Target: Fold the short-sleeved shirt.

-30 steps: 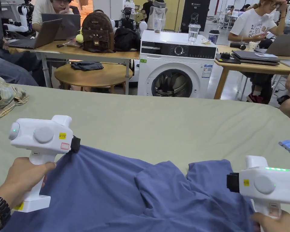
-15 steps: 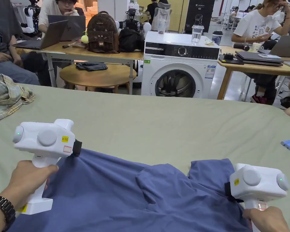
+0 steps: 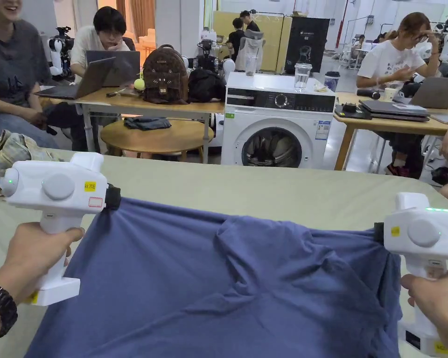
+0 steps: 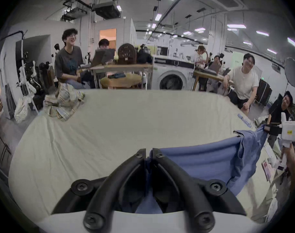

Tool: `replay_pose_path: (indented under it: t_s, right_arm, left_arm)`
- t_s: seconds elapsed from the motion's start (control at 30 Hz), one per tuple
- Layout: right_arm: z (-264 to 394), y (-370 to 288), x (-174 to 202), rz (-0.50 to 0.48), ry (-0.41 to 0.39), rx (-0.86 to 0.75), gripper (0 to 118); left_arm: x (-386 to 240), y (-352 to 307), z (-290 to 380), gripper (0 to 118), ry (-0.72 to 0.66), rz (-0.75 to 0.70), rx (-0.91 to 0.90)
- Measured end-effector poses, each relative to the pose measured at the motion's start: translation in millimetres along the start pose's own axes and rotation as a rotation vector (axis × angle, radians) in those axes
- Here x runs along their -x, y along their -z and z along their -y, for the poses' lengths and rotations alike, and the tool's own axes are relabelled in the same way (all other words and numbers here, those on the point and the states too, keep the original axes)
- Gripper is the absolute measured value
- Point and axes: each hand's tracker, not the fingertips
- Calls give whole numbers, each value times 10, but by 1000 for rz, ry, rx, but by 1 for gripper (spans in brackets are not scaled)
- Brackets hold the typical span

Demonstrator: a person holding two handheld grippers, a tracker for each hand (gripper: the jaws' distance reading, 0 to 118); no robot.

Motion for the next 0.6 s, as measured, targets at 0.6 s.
replay_pose_path:
  t_s: [0.6]
  right_arm:
    - [-1290, -911, 296, -17, -31, -284, 0]
  left_arm:
    - [222, -909, -971, 0, -8, -45, -229]
